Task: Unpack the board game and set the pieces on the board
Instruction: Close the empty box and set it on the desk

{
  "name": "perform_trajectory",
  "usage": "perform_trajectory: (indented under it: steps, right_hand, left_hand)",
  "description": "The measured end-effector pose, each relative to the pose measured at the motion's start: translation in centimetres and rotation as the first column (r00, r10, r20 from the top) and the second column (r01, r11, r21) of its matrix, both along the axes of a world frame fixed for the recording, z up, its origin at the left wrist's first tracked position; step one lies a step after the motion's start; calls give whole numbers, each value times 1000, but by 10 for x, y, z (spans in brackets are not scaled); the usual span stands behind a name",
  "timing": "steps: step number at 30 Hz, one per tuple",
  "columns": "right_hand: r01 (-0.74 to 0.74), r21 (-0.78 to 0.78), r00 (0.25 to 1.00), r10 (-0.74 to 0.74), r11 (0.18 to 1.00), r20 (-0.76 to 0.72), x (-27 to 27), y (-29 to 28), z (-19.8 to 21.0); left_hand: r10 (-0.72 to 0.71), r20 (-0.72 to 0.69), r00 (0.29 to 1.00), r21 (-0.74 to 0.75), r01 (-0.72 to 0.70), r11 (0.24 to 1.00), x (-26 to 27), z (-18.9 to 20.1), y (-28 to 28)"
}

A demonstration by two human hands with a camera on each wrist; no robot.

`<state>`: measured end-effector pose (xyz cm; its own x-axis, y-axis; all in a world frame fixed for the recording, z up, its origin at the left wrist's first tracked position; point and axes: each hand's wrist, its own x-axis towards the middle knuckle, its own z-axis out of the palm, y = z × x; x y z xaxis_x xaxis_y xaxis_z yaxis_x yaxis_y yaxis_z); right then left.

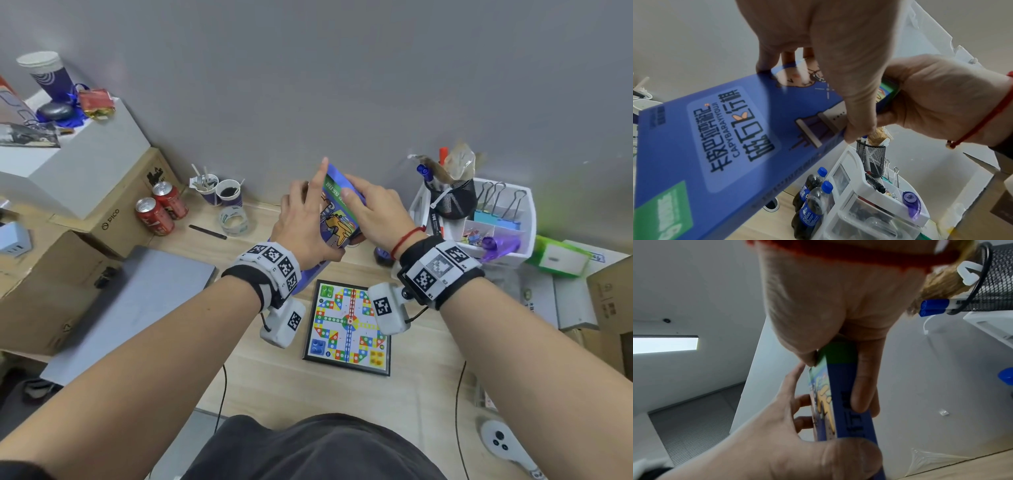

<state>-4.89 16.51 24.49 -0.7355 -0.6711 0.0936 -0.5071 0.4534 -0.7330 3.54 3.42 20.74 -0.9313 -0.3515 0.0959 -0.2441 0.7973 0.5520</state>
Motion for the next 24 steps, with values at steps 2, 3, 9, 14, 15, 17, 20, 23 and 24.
perform_trajectory:
  steps: [2, 3, 9, 14, 15, 17, 20, 23, 24]
  right_hand:
    - [4, -9, 1000, -4, 1000, 19, -1, 0, 0]
    - [8, -8, 1000, -8, 1000, 13, -3, 0, -1]
    - [24, -16, 996, -23, 1000, 85, -7, -2, 2]
    - [-9, 84, 997, 3, 996, 73, -5, -4, 5]
    - [-24, 127, 999, 20, 992, 37, -6, -4, 3]
    - [-64, 196, 998, 60, 979, 28, -5, -6, 1]
    - [-114, 274, 993, 120, 955, -5, -2, -8, -3]
    - [-161, 304, 984, 176, 939, -25, -2, -7, -3]
    - [-173, 280, 983, 181, 944, -2, -3, -5, -1]
  left_hand:
    - [-1, -5, 1000, 0, 1, 1000, 0, 0, -1]
    - [-3, -3, 1000, -7, 3, 1000, 0, 0, -1]
    - [-9, 1, 1000, -19, 9, 1000, -2, 2, -3]
    - [4, 29, 1000, -13, -3, 1000, -3, 1, -2]
    - [6, 35, 999, -7, -6, 1000, -3, 2, -2]
    - [2, 48, 999, 3, -3, 1000, -4, 2, -1]
    - [-10, 60, 998, 12, 9, 1000, -3, 3, -2]
    - [-3, 56, 998, 0, 3, 1000, -1, 3, -3]
    - [9, 57, 998, 11, -9, 1000, 0, 2, -3]
